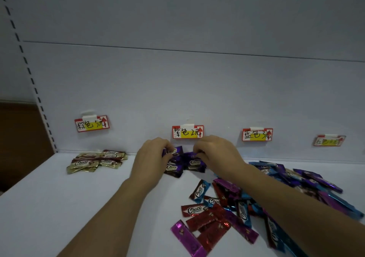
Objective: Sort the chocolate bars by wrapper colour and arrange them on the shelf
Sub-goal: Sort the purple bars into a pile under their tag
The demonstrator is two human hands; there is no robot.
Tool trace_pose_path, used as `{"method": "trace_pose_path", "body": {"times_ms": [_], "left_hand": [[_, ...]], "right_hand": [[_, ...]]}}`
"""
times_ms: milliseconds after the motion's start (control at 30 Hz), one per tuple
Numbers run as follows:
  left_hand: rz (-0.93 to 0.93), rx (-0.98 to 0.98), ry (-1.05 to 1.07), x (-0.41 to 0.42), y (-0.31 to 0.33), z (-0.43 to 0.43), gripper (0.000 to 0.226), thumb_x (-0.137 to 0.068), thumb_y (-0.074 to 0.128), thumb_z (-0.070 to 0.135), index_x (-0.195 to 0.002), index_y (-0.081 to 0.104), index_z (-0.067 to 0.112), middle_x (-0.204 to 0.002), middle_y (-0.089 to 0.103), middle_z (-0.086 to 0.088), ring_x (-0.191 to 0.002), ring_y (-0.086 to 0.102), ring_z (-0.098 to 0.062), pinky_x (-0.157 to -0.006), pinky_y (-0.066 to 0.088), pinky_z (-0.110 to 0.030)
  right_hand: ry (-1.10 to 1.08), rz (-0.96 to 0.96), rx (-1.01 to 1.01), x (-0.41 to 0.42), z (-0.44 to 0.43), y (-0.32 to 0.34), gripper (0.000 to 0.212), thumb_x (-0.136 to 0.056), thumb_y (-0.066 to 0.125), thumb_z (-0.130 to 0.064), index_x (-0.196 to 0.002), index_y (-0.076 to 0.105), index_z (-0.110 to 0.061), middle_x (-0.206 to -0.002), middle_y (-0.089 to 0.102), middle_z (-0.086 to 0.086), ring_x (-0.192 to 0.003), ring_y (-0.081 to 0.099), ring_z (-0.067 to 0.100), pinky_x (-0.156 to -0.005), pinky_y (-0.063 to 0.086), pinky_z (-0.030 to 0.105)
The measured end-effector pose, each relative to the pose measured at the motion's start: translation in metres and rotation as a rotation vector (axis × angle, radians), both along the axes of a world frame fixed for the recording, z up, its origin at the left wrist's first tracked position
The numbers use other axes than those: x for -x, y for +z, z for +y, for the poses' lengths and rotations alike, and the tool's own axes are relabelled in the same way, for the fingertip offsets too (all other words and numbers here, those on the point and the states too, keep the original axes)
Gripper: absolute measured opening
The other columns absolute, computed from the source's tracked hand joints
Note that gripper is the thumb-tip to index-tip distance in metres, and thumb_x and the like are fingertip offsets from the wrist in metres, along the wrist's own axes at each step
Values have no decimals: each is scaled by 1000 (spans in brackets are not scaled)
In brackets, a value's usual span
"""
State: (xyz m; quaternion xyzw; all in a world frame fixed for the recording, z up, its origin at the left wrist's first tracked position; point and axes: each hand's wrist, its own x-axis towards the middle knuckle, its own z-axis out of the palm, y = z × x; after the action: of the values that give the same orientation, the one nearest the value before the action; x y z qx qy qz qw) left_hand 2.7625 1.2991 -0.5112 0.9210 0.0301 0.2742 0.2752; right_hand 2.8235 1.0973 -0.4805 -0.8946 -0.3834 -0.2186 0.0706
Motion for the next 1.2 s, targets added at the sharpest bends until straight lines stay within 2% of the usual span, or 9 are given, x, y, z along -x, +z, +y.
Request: {"method": "trace_pose_path", "body": {"times_ms": [233, 400, 567, 633, 733, 867, 1000, 1100, 1200], "left_hand": [[-4, -70, -45, -7, -2, 4, 20, -93, 68, 11, -110, 76, 19, -110, 70, 4, -101, 61, -15, -89, 49, -28], [-10, -165, -48, 5, 6, -10, 22, -97, 63, 19, -116, 73, 25, -118, 67, 10, -109, 51, -13, -92, 48, -34], [0, -284, -199, 21, 11, -43, 24, -99, 59, 32, -121, 67, 32, -119, 61, 19, -112, 44, -8, -96, 45, -37], [45, -337, -270, 25, 13, -60, 30, -99, 58, 36, -128, 64, 34, -130, 58, 18, -119, 43, -9, -100, 42, -38], [115, -404, -372, 30, 13, -82, 36, -100, 54, 45, -134, 58, 37, -139, 51, 19, -128, 37, -9, -103, 38, -40], [158, -450, -392, 30, 11, -101, 41, -100, 51, 48, -140, 52, 40, -142, 47, 19, -132, 35, -9, -106, 37, -42], [171, -468, -415, 27, 12, -112, 40, -100, 50, 45, -140, 51, 40, -141, 50, 19, -131, 37, -8, -107, 36, -43], [189, -503, -445, 24, 21, -126, 36, -101, 50, 44, -136, 55, 39, -136, 54, 17, -126, 41, -9, -106, 37, -42], [162, -490, -509, 20, 31, -150, 32, -101, 50, 42, -132, 58, 38, -129, 59, 17, -118, 45, -10, -102, 41, -45]], "right_hand": [[-26, 57, 38, 7, -9, 2, 23, -99, 58, -31, -117, 71, -24, -112, 66, -3, -103, 57, 19, -84, 52, 38], [-76, 69, 49, 18, -49, 16, 26, -98, 61, -36, -123, 66, -30, -122, 64, -8, -114, 54, 16, -91, 49, 34], [-161, 79, 70, 25, -110, 25, 29, -97, 63, -37, -125, 64, -31, -126, 63, -12, -118, 53, 12, -96, 49, 34], [-202, 78, 10, 29, -134, 22, 27, -95, 66, -32, -121, 67, -28, -121, 65, -9, -111, 56, 13, -91, 48, 31], [-234, 109, -225, 40, -164, 7, 18, -93, 68, -19, -110, 72, -23, -103, 70, -6, -94, 61, 14, -81, 46, 28], [-218, 147, -307, 44, -181, 2, 17, -96, 64, -16, -107, 74, -24, -97, 68, -9, -92, 58, 12, -78, 41, 26], [-223, 265, -210, 37, -191, 5, 26, -98, 58, -9, -105, 74, -28, -97, 65, -13, -94, 55, 9, -79, 42, 25], [-247, 420, -207, 40, -208, 14, 44, -89, 56, 7, -97, 74, -32, -96, 62, -19, -95, 57, 3, -85, 50, 23], [-195, 564, -96, 41, -225, 23, 48, -81, 61, 3, -99, 74, -40, -108, 62, -18, -105, 55, 3, -91, 48, 28]]}}
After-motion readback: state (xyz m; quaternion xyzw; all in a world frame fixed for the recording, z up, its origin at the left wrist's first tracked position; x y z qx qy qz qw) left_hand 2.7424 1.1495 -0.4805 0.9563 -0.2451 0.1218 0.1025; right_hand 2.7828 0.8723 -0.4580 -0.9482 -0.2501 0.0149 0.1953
